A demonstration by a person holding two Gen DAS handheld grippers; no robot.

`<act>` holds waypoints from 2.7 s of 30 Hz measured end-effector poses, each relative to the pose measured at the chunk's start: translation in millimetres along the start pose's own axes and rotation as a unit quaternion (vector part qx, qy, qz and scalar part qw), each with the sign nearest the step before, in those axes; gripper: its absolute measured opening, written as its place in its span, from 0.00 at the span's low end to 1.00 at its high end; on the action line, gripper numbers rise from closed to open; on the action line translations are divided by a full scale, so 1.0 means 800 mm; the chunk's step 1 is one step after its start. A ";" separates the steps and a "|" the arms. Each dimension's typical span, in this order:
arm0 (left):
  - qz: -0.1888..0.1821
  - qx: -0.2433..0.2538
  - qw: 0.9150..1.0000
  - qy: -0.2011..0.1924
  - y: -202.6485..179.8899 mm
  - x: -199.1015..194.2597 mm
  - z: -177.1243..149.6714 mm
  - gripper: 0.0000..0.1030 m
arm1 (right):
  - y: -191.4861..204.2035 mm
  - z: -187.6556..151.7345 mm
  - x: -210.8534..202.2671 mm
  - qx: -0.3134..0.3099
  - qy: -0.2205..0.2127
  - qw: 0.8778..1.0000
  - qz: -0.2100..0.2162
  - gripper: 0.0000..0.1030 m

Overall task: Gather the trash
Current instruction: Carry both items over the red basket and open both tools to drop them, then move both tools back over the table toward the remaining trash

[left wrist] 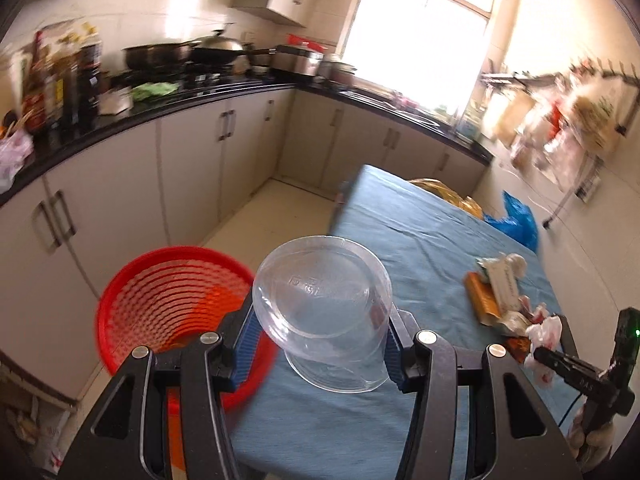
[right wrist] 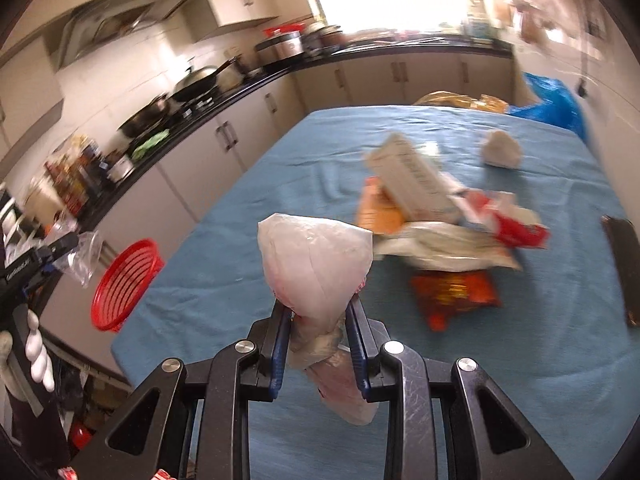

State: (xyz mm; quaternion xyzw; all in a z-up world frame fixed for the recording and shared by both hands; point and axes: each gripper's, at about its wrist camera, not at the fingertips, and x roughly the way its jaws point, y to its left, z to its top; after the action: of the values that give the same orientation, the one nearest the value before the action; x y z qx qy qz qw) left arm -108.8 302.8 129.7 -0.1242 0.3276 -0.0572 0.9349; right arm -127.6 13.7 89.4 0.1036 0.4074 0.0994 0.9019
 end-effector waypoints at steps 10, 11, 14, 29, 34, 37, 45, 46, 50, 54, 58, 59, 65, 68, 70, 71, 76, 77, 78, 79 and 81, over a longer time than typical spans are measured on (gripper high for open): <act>0.043 -0.072 0.997 0.003 0.108 0.003 -0.005 0.50 | 0.133 0.029 0.079 -0.067 0.038 0.995 0.070 0.28; 0.048 -0.076 0.996 0.003 0.118 0.003 -0.004 0.50 | 0.145 0.032 0.085 -0.071 0.039 0.993 0.080 0.28; 0.057 -0.085 0.995 0.003 0.140 0.007 -0.002 0.50 | 0.193 0.046 0.111 -0.083 0.047 0.989 0.112 0.28; 0.061 -0.123 0.991 -0.008 0.191 0.026 0.010 0.54 | 0.332 0.088 0.242 -0.046 0.105 0.964 0.238 0.55; 0.066 -0.127 0.990 -0.017 0.197 0.014 0.002 0.61 | 0.321 0.084 0.248 -0.041 0.107 0.967 0.229 0.60; 0.078 -0.124 0.989 -0.022 0.199 0.008 -0.002 0.64 | 0.299 0.078 0.246 -0.038 0.112 0.970 0.214 0.60; 0.084 -0.104 0.991 -0.008 0.177 0.014 -0.012 0.66 | 0.233 0.054 0.226 -0.015 0.121 0.976 0.180 0.60; 0.084 -0.096 0.992 -0.006 0.170 0.014 -0.014 0.66 | 0.228 0.051 0.221 -0.018 0.120 0.977 0.175 0.60; 0.078 -0.075 0.994 -0.001 0.142 0.015 -0.019 0.66 | 0.212 0.038 0.194 -0.047 0.095 0.984 0.146 0.62; 0.087 -0.047 0.995 0.003 0.109 0.016 -0.023 0.67 | 0.196 0.023 0.161 -0.093 0.058 0.989 0.096 0.64; 0.086 -0.019 0.996 0.012 0.073 0.020 -0.030 0.67 | 0.163 0.011 0.139 -0.089 0.064 0.991 0.079 0.64; 0.083 -0.015 0.996 0.014 0.065 0.021 -0.031 0.67 | 0.152 0.008 0.135 -0.082 0.067 0.992 0.074 0.64; 0.054 0.018 0.998 0.036 0.005 0.032 -0.045 0.67 | 0.079 -0.004 0.097 -0.050 0.063 0.996 0.038 0.64; 0.038 0.041 0.997 0.050 -0.031 0.041 -0.056 0.67 | 0.038 -0.013 0.071 -0.038 0.053 0.998 0.017 0.64; 0.029 0.053 0.996 0.061 -0.052 0.051 -0.063 0.67 | 0.020 -0.019 0.057 -0.035 0.047 0.998 0.003 0.64; 0.025 0.057 0.996 0.066 -0.061 0.056 -0.066 0.67 | 0.004 -0.023 0.046 -0.033 0.043 0.998 -0.008 0.65; 0.002 0.097 0.991 0.095 -0.124 0.085 -0.090 0.67 | -0.058 -0.038 0.009 -0.021 0.029 0.998 -0.050 0.65; -0.002 0.103 0.990 0.099 -0.133 0.089 -0.093 0.67 | -0.077 -0.041 0.001 -0.014 0.026 0.998 -0.063 0.65; -0.007 0.112 0.988 0.105 -0.146 0.096 -0.098 0.67 | -0.090 -0.042 -0.003 -0.007 0.025 0.997 -0.071 0.65; -0.012 0.120 0.987 0.110 -0.158 0.103 -0.102 0.67 | -0.104 -0.043 -0.008 0.003 0.024 0.997 -0.079 0.65; -0.021 0.130 0.984 0.120 -0.175 0.116 -0.109 0.67 | -0.137 -0.043 -0.015 0.031 0.024 0.995 -0.096 0.65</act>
State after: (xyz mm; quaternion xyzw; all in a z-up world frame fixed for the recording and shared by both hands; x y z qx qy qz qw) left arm -95.0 133.8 46.3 -0.0008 0.4248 -0.1333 0.8954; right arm -150.9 -91.0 46.0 0.0891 0.4402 0.0020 0.8935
